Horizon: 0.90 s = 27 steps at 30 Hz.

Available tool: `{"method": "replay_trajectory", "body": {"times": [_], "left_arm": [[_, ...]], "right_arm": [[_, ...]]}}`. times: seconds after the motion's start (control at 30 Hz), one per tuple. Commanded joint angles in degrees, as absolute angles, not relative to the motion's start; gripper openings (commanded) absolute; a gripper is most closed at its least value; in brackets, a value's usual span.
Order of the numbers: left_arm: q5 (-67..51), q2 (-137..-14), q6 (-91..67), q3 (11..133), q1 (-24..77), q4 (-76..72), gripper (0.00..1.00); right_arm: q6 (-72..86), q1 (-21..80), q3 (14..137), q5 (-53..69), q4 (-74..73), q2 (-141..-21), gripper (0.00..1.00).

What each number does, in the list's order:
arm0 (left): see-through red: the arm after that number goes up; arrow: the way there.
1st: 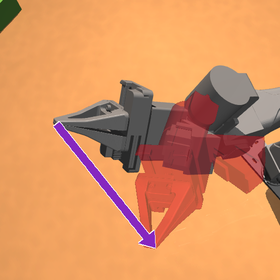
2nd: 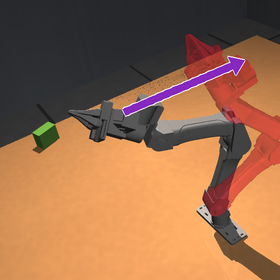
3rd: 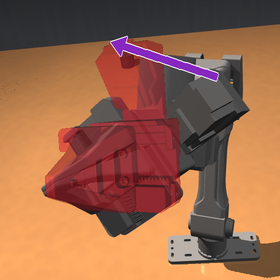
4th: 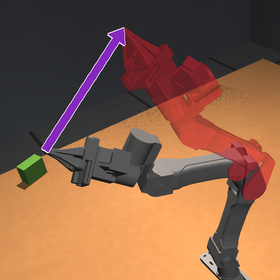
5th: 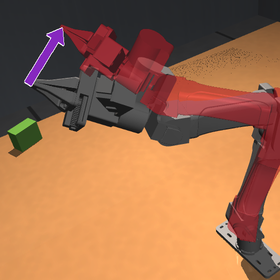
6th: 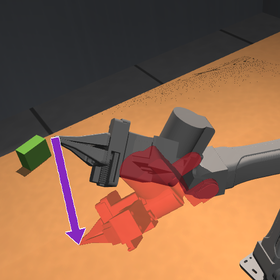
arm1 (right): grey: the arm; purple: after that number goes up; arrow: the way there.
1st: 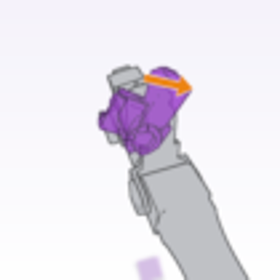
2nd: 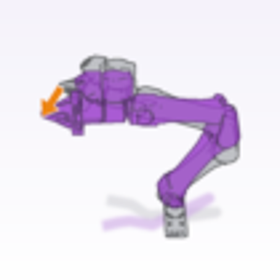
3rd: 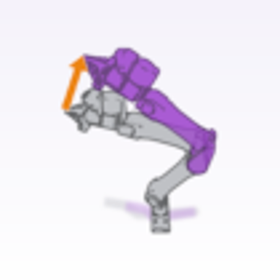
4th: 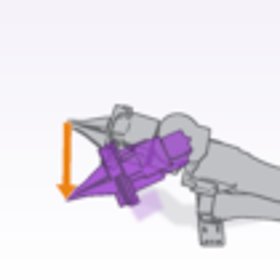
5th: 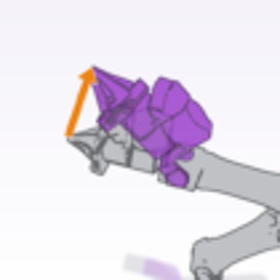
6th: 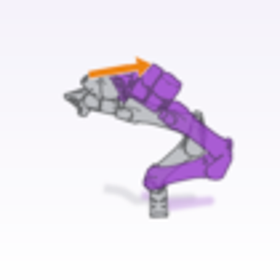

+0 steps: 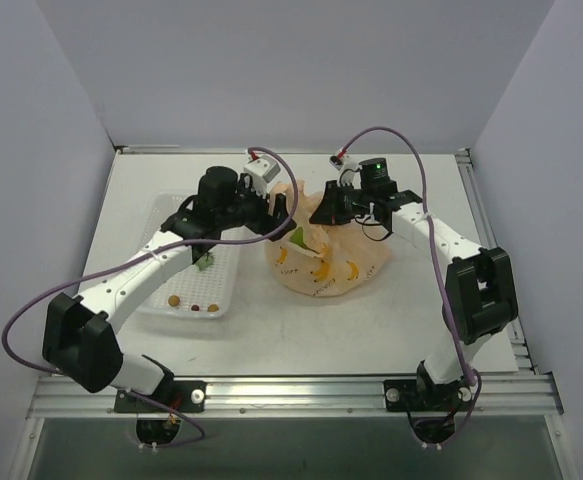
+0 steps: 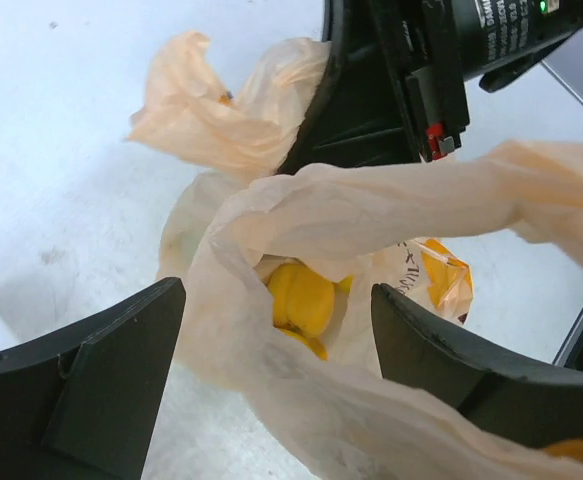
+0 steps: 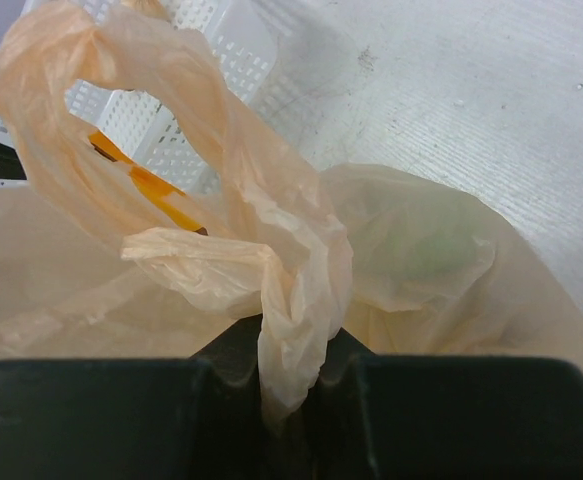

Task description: Place the fake fruits into the plastic bag and tie a complex knot

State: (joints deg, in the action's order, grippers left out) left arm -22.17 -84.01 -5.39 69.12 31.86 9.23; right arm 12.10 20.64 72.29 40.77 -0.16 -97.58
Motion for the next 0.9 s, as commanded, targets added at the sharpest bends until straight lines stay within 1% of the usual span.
{"method": "replay_trajectory", "body": {"times": [0.0, 0.13, 0.23, 0.27, 0.33, 0.37, 0.43, 0.47, 0.6, 0.63, 0.67, 0.7, 0.73, 0.8, 0.87], "left_arm": [[-12.7, -78.7, -15.5, 67.8, 33.0, 13.3, 0.86], [-12.0, -72.3, -18.4, 61.0, 33.6, 14.3, 0.87], [-12.2, -68.7, -19.6, 59.2, 34.2, 14.9, 0.88], [-12.7, -68.2, -19.8, 57.9, 34.3, 14.6, 0.86], [-14.3, -68.0, -19.8, 57.0, 34.4, 11.3, 0.77], [-14.8, -68.3, -19.6, 55.9, 34.4, 8.9, 0.66], [-15.2, -70.7, -18.5, 56.2, 34.4, 2.4, 0.51], [-18.4, -72.1, -15.8, 57.0, 34.2, 0.8, 0.40], [-22.9, -82.7, -13.4, 65.5, 33.4, -0.4, 0.34], [-23.5, -83.7, -14.1, 65.8, 32.9, -2.2, 0.29], [-25.2, -84.5, -15.3, 65.7, 32.5, -4.3, 0.22], [-25.1, -86.0, -15.2, 66.1, 32.3, -8.4, 0.06], [-25.2, -86.9, -14.7, 66.4, 32.3, -10.4, 0.01], [-26.5, -90.6, -13.2, 67.8, 32.1, -14.8, 0.00], [-30.9, -95.4, -12.0, 72.2, 31.7, -16.8, 0.00]], "right_arm": [[14.0, 20.4, 71.5, 41.7, 1.2, -94.7, 0.00], [15.4, 20.4, 71.7, 41.1, 1.4, -95.0, 0.00], [15.8, 20.5, 71.7, 41.1, 1.5, -95.2, 0.00], [15.8, 20.5, 71.6, 41.2, 1.5, -95.1, 0.00], [15.7, 20.7, 71.4, 41.7, 1.6, -95.1, 0.00], [15.7, 20.6, 71.3, 41.9, 1.6, -95.0, 0.00], [15.1, 20.7, 70.8, 42.0, 1.6, -94.7, 0.00], [15.0, 20.7, 70.7, 41.8, 1.5, -94.5, 0.00], [15.3, 20.3, 71.0, 41.5, 1.1, -94.1, 0.00], [15.4, 20.4, 71.1, 41.6, 1.1, -94.0, 0.00], [15.4, 20.4, 71.0, 42.2, 1.3, -93.8, 0.00], [15.4, 20.3, 70.8, 42.4, 1.6, -93.3, 0.00], [15.6, 20.5, 70.4, 42.6, 2.2, -93.1, 0.00], [16.0, 20.5, 68.9, 43.1, 2.8, -92.1, 0.00], [16.4, 20.5, 67.5, 43.7, 3.9, -91.2, 0.00]]}}
